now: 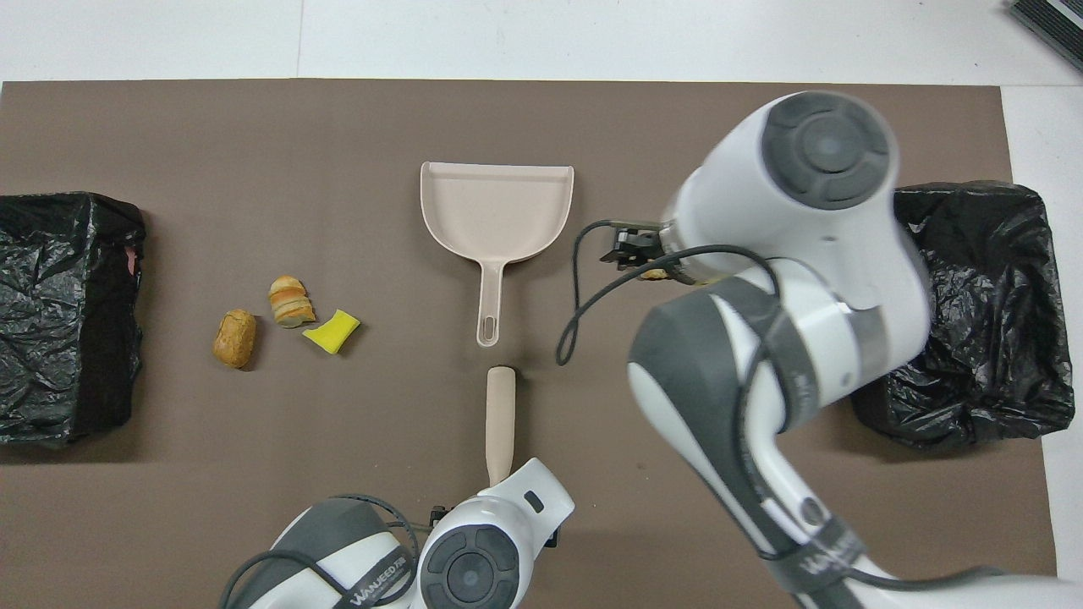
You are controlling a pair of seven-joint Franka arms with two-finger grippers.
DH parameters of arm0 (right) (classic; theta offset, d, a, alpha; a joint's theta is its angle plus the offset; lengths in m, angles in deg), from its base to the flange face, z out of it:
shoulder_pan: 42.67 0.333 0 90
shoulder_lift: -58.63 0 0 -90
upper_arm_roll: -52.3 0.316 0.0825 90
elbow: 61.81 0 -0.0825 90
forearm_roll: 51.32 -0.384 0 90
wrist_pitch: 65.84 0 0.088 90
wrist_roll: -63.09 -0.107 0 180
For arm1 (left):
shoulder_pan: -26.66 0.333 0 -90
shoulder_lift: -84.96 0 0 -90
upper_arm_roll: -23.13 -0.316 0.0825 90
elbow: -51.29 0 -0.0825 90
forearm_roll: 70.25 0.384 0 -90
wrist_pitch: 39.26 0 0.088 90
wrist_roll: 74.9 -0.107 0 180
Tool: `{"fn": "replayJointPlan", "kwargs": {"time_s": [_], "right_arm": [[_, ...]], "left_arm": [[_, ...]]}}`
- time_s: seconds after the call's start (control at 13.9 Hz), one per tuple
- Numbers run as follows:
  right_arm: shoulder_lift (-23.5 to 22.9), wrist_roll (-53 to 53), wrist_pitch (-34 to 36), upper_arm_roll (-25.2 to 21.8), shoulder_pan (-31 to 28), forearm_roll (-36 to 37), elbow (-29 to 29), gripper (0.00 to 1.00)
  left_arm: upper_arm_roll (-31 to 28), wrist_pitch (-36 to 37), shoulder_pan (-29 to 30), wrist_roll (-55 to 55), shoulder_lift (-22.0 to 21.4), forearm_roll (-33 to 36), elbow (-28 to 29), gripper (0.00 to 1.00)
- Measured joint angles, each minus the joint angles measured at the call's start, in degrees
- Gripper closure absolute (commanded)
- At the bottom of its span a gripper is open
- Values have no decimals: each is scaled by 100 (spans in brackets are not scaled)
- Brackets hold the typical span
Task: Sweep and dump trash in bin
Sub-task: 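Reach the right gripper to the dustpan handle and grasp it, then lift the dustpan with the right gripper while the left gripper grasps the brush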
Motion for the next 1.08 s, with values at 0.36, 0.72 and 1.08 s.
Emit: {"fn": "replayJointPlan", "kwargs": {"time_s": [0.36, 0.72, 1.08], "right_arm": [[-937, -631, -287, -26, 663, 22, 621, 0], [-1747, -884, -494, -59, 1234, 235, 1208, 0], [-2201, -884, -1050, -61, 1292, 715, 1286, 18]], "left_arm": [[0, -323, -95, 45, 53, 0, 310, 10], [-3, -337, -201, 163, 50, 0, 370, 100], [-7, -243, -206, 184, 14, 0, 360, 100]]}}
